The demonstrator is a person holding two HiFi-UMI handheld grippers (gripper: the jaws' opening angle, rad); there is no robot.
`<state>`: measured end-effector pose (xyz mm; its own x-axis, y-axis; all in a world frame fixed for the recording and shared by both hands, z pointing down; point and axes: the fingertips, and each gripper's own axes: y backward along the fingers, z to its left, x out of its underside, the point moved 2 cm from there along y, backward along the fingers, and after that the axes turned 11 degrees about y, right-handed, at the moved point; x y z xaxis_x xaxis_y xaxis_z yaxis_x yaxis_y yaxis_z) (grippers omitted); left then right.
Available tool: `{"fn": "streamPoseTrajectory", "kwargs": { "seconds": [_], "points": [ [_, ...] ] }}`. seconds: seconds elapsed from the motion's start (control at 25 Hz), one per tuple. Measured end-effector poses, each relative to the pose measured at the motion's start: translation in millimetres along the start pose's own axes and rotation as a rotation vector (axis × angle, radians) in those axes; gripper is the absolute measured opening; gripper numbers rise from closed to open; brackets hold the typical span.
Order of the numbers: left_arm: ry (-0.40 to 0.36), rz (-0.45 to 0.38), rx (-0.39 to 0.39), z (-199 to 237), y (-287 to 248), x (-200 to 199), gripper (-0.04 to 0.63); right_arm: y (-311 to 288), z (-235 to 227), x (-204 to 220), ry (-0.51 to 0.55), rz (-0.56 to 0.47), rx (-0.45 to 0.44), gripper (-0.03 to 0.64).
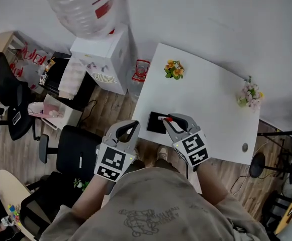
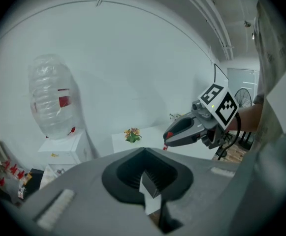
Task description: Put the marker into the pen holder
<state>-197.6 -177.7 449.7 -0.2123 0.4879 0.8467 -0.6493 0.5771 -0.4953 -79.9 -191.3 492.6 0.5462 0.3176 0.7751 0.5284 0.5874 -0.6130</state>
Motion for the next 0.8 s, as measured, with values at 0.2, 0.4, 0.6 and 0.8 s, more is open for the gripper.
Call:
{"fn": "streamPoseTrajectory", "kwargs": {
  "seconds": [0.2, 0.4, 0.6, 0.8],
  "points": [
    [0.044, 0.017, -0.005, 0.2, 3.5, 12.4, 0.000, -25.9, 15.3, 20.8, 0.018, 0.075, -0.061, 0.095],
    [0.065, 0.045, -0.011, 1.3, 3.4, 26.4, 0.000, -46.8, 27.3, 44.7, 0.025, 0.148, -0.118, 0.095],
    [0.093, 0.056, -0.020, 0.1, 5.6, 35.5, 0.000, -56.5, 37.0, 66.4, 0.035, 0.223, -0.155, 0.095],
    [0.105, 0.070, -0.037, 2.0, 8.6, 44.2, 0.000, -61.6, 42.3, 76.4, 0.052, 0.273, -0.167, 0.107]
  ]
}}
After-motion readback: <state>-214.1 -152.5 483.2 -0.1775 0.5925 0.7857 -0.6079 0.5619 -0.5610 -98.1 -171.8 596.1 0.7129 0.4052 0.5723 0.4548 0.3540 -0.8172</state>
